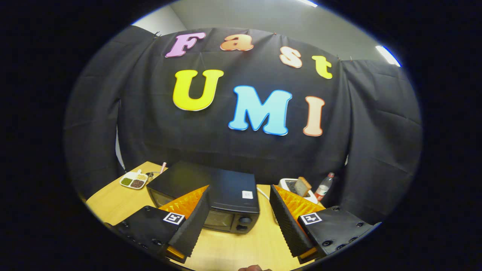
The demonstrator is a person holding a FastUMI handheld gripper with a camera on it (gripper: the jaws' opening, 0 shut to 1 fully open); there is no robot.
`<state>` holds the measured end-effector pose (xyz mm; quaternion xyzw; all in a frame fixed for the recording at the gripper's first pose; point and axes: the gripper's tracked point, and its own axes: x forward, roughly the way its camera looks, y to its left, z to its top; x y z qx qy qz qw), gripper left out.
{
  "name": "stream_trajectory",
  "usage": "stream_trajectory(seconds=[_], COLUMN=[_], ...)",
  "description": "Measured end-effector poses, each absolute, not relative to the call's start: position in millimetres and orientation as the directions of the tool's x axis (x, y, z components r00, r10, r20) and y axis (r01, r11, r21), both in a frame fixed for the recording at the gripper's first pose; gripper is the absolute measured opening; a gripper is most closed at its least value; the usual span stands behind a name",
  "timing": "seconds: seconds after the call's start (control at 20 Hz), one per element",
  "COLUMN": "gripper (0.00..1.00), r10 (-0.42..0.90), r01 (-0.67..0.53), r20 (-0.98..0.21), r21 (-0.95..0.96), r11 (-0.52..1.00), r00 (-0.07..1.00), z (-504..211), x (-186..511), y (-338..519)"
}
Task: Open the toaster oven, put the food inside, and close the toaster oven door.
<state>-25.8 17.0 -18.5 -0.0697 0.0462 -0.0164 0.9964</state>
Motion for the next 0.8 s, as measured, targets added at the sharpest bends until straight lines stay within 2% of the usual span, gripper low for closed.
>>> stream_trajectory(seconds=[0.3, 0.45, 0.8], gripper=[0.96, 0.96, 0.95], r10=[-0.156, -0.207, -0.252], r01=[0.149, 0.198, 0.247], r20=[-0.034, -0.053, -0.055], r21=[-0.156, -0.138, -0.077], r11=[0.976, 0.970, 0.966], r00=[0.987, 0.977, 0.966], z=[0.5, -6.1, -2.1], x=[-65.1, -82.3, -82.0], y=[-81.3, -115.2, -139.9])
